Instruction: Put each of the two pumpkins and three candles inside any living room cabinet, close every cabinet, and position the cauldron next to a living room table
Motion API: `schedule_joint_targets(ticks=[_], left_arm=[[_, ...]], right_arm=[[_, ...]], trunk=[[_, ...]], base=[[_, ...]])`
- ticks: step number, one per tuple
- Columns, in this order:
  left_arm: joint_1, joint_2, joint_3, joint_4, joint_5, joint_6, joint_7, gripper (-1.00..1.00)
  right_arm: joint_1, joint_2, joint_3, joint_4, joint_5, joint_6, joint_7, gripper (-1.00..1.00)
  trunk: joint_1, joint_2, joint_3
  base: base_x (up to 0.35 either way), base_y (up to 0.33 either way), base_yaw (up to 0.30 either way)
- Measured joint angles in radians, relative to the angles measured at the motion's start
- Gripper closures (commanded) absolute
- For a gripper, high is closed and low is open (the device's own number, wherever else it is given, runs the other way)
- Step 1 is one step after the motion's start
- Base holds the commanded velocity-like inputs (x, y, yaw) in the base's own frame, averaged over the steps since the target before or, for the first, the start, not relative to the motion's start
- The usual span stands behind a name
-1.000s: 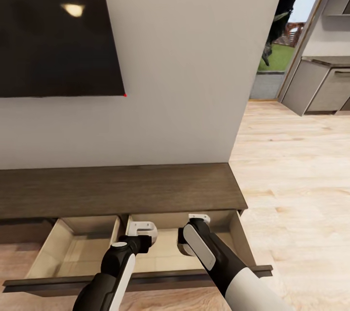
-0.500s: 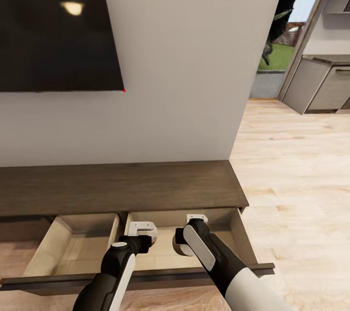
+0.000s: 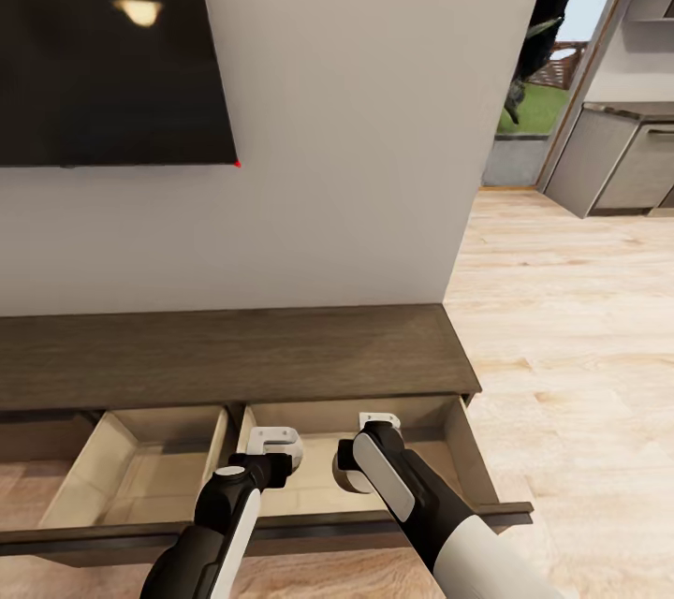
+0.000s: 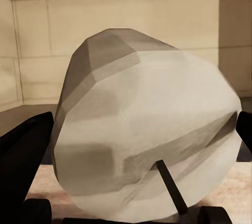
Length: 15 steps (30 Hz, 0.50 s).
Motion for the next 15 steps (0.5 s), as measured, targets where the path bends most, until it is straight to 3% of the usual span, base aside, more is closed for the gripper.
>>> schedule_joint_targets(ticks=[15], left_arm=[[0.000, 0.000, 0.000, 0.000, 0.000, 0.000, 0.000, 1.00]], right_arm=[[0.000, 0.000, 0.000, 0.000, 0.001, -0.001, 0.000, 1.00]], trunk=[[0.058, -0.105, -0.047]], base=[[0.000, 0.000, 0.000]])
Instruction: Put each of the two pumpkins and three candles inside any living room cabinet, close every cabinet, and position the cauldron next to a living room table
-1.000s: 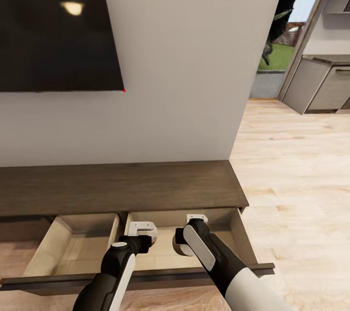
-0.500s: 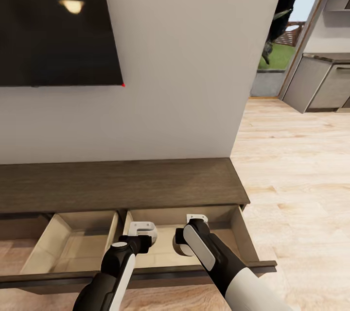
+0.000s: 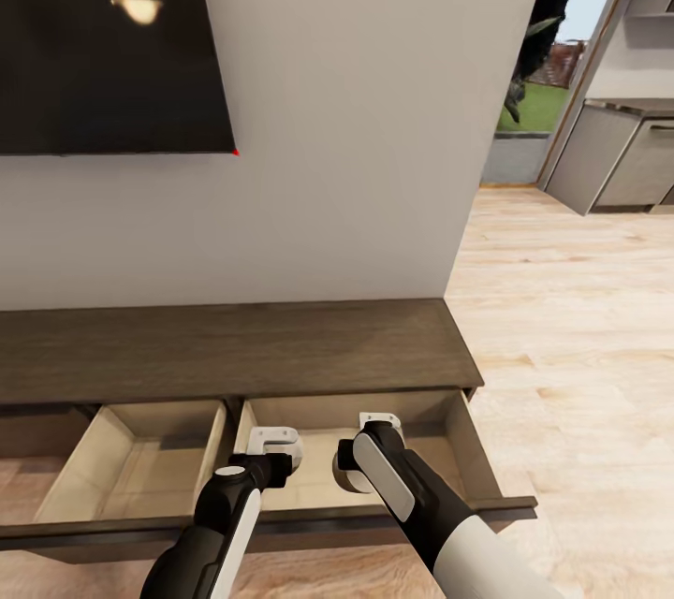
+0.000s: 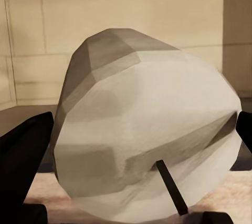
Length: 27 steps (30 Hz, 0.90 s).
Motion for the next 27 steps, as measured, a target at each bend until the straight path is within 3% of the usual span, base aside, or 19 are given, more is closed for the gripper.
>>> schedule_joint_targets(ticks=[4, 9, 20, 27], left_arm=[[0.000, 0.000, -0.006, 0.000, 0.001, 0.000, 0.000, 1.00], [0.000, 0.000, -0.040, 0.000, 0.002, 0.000, 0.000, 1.00], [0.000, 0.000, -0.044, 0.000, 0.002, 0.000, 0.000, 1.00], [0.000, 0.000, -0.045, 0.000, 0.001, 0.001, 0.000, 1.00]], right_arm=[[0.000, 0.000, 0.000, 0.000, 0.001, -0.023, 0.000, 1.00], [0.000, 0.000, 0.000, 0.011, 0.002, -0.058, 0.000, 1.00], [0.000, 0.000, 0.034, 0.014, 0.002, -0.094, -0.004, 1.00], [0.000, 0.000, 0.036, 0.014, 0.003, -0.095, -0.004, 1.00]], trunk=[[0.015, -0.028, -0.013], [0.035, -0.063, -0.028], [0.077, -0.140, -0.063], [0.077, -0.140, -0.063]], base=[[0.000, 0.000, 0.000], [0.000, 0.000, 0.000], [0.000, 0.000, 0.000], [0.000, 0.000, 0.000]])
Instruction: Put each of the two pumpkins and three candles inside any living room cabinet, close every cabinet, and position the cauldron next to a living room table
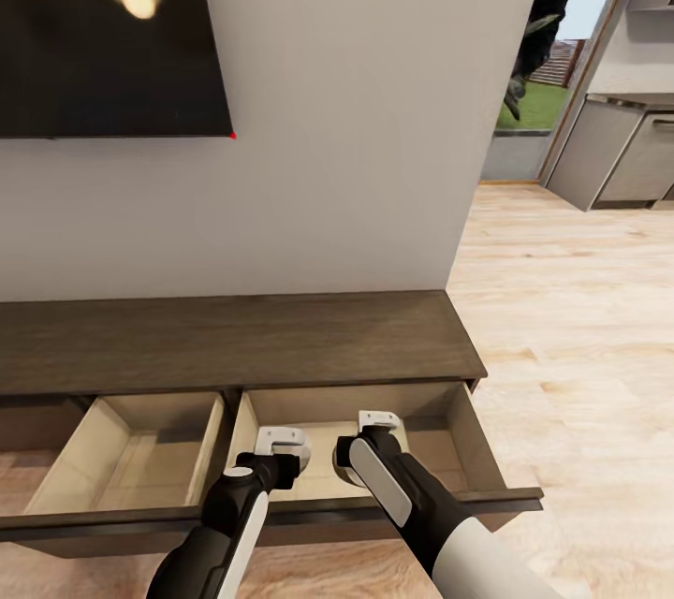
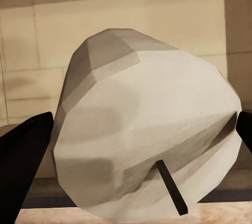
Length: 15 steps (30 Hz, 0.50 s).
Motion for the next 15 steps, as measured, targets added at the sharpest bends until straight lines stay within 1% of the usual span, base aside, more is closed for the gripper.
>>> schedule_joint_targets(ticks=[2, 4, 5, 8, 10, 12, 15], left_arm=[[0.000, 0.000, 0.000, 0.000, 0.000, 0.000, 0.000, 1.00], [0.000, 0.000, -0.001, 0.000, 0.005, 0.000, 0.000, 1.00], [0.000, 0.000, -0.001, 0.000, 0.001, 0.002, 0.000, 1.00], [0.000, 0.000, -0.001, 0.000, 0.001, 0.002, 0.000, 1.00], [0.000, 0.000, -0.001, 0.000, 0.001, 0.002, 0.000, 1.00], [0.000, 0.000, -0.001, 0.000, 0.001, 0.002, 0.000, 1.00], [0.000, 0.000, -0.001, 0.000, 0.001, 0.002, 0.000, 1.00]], right_arm=[[0.000, 0.000, 0.000, 0.000, 0.000, 0.000, 0.000, 1.00], [0.000, 0.000, 0.000, 0.000, 0.000, 0.000, 0.000, 1.00], [0.000, 0.000, 0.000, 0.000, 0.000, 0.000, 0.000, 1.00], [0.001, 0.000, 0.005, 0.000, 0.000, -0.004, 0.001, 1.00], [0.000, 0.000, 0.022, 0.000, 0.001, -0.030, 0.001, 1.00], [0.000, 0.000, 0.057, 0.000, -0.002, -0.065, 0.002, 1.00], [0.000, 0.000, 0.078, 0.000, 0.000, -0.078, 0.000, 1.00]], trunk=[[0.000, 0.000, 0.000], [0.000, 0.000, 0.000], [0.000, 0.000, 0.000], [0.000, 0.000, 0.000], [0.000, 0.000, 0.000], [0.000, 0.000, 0.000], [0.000, 0.000, 0.000]], base=[[0.013, 0.007, 0.000], [0.145, 0.114, 0.000], [0.131, 0.092, 0.000], [0.057, 0.040, 0.000], [0.018, 0.013, 0.000], [0.006, 0.004, 0.000], [0.002, 0.001, 0.071]])
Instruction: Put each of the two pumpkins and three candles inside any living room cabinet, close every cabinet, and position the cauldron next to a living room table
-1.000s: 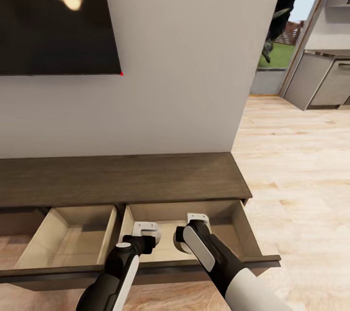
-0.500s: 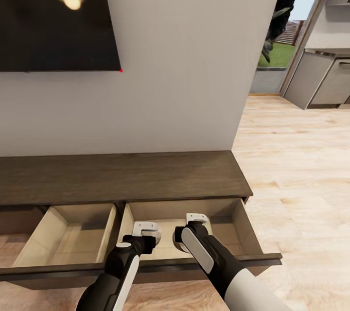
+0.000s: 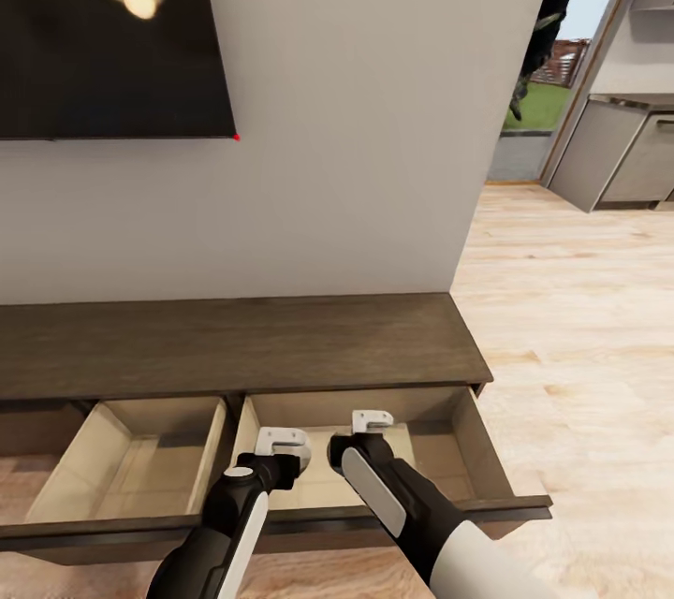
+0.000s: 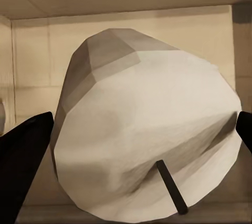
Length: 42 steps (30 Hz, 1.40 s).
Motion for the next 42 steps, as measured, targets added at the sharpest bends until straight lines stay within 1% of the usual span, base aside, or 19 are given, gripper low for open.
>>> schedule_joint_targets(ticks=[6, 16, 27, 42], left_arm=[[0.000, 0.000, 0.000, 0.000, -0.001, 0.001, 0.000, 1.00], [0.000, 0.000, 0.000, 0.000, -0.001, 0.002, 0.000, 1.00], [0.000, 0.000, 0.000, 0.000, -0.003, 0.002, 0.000, 1.00], [0.000, 0.000, 0.000, 0.000, -0.001, 0.002, 0.000, 1.00]], right_arm=[[0.000, 0.000, 0.007, 0.000, 0.000, -0.005, 0.001, 1.00], [0.000, 0.000, 0.008, 0.000, -0.002, -0.004, 0.005, 1.00], [-0.002, 0.000, 0.006, 0.001, -0.010, 0.006, 0.005, 1.00], [-0.003, 0.000, -0.002, 0.008, -0.016, 0.006, 0.005, 1.00]], trunk=[[0.000, 0.000, 0.000], [0.000, 0.000, 0.000], [0.000, 0.000, 0.000], [0.057, -0.105, -0.047]], base=[[0.000, 0.000, 0.140], [0.078, -0.020, 0.007], [0.007, -0.009, 0.000], [0.000, 0.000, 0.000]])
